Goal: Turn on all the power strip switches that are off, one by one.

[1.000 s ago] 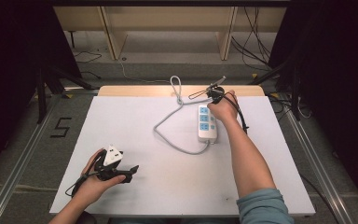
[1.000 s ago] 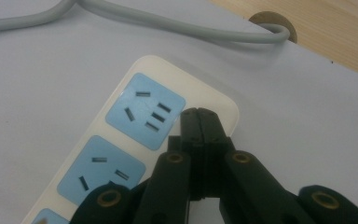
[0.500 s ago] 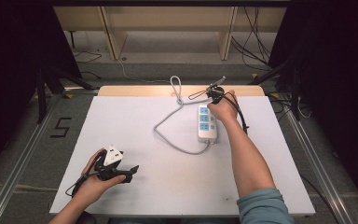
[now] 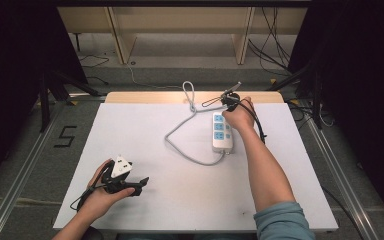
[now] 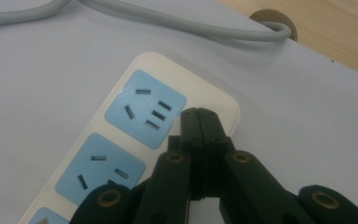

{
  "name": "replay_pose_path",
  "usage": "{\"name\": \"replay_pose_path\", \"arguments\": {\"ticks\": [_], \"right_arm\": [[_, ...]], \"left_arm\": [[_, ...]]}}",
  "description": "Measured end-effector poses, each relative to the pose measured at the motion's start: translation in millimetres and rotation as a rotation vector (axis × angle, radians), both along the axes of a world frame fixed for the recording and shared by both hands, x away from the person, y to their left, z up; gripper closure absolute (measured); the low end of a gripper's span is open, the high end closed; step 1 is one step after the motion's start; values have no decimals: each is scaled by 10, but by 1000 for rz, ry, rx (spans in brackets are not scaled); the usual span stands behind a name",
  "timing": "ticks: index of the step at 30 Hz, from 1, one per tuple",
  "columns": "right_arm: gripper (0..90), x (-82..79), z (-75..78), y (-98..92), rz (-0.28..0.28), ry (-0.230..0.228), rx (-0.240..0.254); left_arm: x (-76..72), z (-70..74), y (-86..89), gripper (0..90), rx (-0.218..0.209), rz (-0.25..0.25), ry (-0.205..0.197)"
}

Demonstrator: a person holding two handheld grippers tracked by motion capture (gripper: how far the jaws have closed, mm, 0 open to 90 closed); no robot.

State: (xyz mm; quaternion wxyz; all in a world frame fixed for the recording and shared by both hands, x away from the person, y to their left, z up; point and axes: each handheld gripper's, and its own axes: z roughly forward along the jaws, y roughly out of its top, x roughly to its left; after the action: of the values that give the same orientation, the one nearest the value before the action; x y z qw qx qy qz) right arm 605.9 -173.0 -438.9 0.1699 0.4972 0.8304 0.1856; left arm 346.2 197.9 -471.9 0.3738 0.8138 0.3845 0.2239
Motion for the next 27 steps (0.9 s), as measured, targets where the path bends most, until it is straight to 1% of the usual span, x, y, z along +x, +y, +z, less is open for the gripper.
{"name": "replay_pose_path", "arguments": {"ticks": [2,3,5,6,7,10,12,15,18,19,21,23,27], "right_arm": [[900,-4,1,-10,-8,4,14],[900,-4,-3,-16,-9,0,22],[900,-13,-8,-17,-6,-8,20],[900,-18,-8,-13,-1,-14,10],[900,-25,-9,-2,-3,-16,9],[900,-35,-15,0,-1,-28,2],[900,-42,-18,-7,-13,-29,16],[900,-58,-30,-29,-17,-42,35],[900,-76,-31,-42,-24,-44,47],[900,-79,-22,-48,-28,-43,61],[900,-84,-21,-61,-16,-42,61],[900,-91,-8,-73,-16,-59,67],[900,-107,29,-81,-4,-64,63]], "left_arm": [[0,-2,-1,208,-1,1,-1],[1,-2,0,207,2,1,-1],[2,0,4,207,8,-2,1],[1,-4,0,207,1,1,0],[3,-2,5,207,7,-2,0],[2,-4,0,207,1,2,-4],[-2,0,1,208,6,-3,0],[-5,2,0,208,6,-3,0],[-5,3,2,207,6,-3,0],[-5,3,1,207,6,-3,-1],[-4,3,1,207,6,-3,-1],[-4,2,0,207,7,-3,0],[-2,1,-2,207,9,-2,-1]]}}
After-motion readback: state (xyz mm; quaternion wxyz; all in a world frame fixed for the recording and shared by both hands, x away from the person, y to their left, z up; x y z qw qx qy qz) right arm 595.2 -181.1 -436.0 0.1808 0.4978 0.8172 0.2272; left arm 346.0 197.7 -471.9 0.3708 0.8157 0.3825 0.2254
